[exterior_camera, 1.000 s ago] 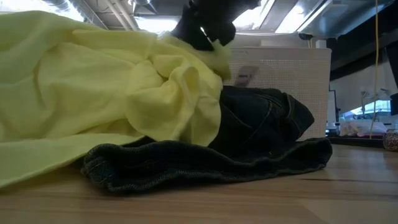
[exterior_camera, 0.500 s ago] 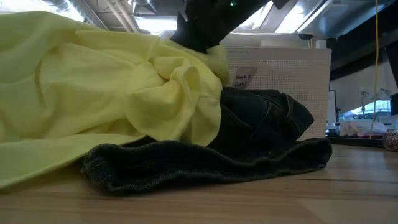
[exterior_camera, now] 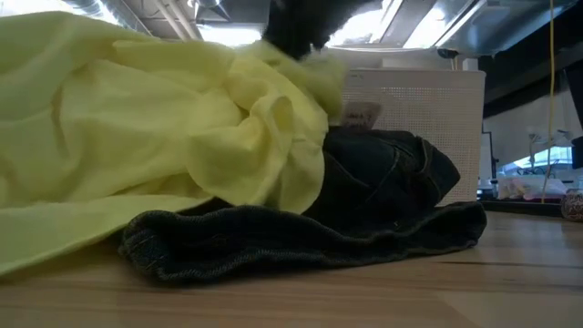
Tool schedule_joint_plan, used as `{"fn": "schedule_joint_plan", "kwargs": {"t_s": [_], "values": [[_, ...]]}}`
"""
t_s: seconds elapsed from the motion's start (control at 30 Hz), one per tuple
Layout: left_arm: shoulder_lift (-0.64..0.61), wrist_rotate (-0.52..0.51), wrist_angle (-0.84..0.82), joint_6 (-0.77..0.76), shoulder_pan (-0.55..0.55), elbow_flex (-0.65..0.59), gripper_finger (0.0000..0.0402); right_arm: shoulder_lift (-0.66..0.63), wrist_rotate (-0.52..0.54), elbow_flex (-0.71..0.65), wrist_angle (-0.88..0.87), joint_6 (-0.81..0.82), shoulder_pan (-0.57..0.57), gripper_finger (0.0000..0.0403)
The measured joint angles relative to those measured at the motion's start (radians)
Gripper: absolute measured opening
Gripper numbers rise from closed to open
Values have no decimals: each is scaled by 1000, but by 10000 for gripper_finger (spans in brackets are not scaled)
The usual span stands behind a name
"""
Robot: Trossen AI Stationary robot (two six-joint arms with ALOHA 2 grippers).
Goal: Sort clothes
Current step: Put the yellow shirt into the white laundry organizer
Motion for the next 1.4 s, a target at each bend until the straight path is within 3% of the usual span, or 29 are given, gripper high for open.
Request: {"fn": "schedule_joint_plan", "kwargs": {"t_s": [0.13, 0.4, 0.87, 1.23, 1.4], "values": [[0, 0, 0, -2, 0, 0, 182, -21, 40, 87, -100, 0, 23, 61], [0, 0, -5, -9, 0, 0, 182, -68, 74, 230, -255, -6, 37, 39], [0, 0, -7, -9, 0, 0, 182, -302, 352, 266, -227, -108, 37, 40], [0, 0, -4, -1, 0, 0, 182, -487, 620, 266, 37, -358, 30, 40], [0, 0, 0, -2, 0, 0, 182, -540, 644, 266, 240, -522, -24, 41]]}}
